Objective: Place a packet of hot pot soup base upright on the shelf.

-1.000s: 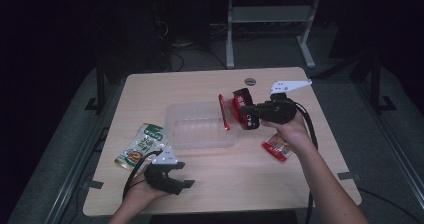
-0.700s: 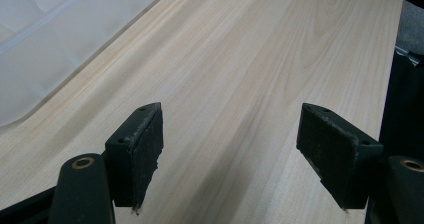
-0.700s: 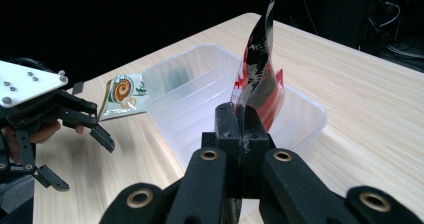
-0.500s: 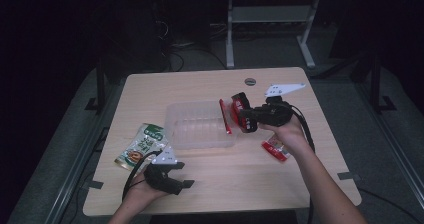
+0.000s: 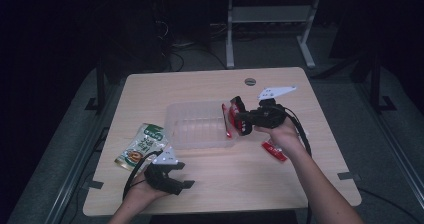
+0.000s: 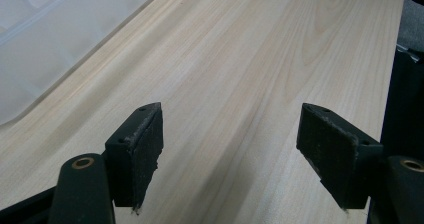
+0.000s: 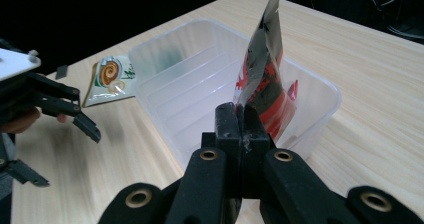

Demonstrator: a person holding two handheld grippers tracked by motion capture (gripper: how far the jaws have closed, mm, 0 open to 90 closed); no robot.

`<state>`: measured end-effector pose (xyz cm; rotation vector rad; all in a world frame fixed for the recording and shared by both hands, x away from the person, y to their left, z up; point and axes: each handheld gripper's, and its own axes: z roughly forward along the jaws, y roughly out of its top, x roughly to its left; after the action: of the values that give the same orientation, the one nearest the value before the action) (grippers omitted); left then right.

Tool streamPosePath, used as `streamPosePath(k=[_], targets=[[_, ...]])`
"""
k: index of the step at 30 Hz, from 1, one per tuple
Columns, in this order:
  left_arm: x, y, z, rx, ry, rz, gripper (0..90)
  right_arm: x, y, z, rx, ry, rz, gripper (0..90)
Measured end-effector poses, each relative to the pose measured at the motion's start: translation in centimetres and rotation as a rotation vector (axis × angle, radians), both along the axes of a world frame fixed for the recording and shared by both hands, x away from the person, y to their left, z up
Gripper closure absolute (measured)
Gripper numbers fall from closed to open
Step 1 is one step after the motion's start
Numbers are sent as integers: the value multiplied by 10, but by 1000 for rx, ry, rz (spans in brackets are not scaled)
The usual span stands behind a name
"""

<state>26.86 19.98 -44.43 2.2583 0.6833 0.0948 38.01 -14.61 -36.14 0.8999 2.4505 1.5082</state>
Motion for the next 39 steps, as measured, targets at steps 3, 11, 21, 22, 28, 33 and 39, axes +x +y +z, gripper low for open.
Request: streamPosePath(k=[3,11,21,22,28,33,39], targets=[[0,0,0,-2,3,2,263,2,4,-4,-17,5,-5,892],[-1,0,0,-6,3,5,263,7,10,-11,-48,4,-31,866],[-2,0,1,-4,0,2,263,9,12,-15,-69,6,-58,797],[-2,-1,1,-4,0,1,263,9,11,-15,-68,3,-58,780],[-3,-1,1,-6,4,1,263,7,8,-12,-65,3,-78,563],[-2,-1,1,-4,1,-1,263,4,7,-8,-69,0,-95,342],[-2,1,2,-8,-1,3,263,-3,-2,-1,-62,-5,-118,178]])
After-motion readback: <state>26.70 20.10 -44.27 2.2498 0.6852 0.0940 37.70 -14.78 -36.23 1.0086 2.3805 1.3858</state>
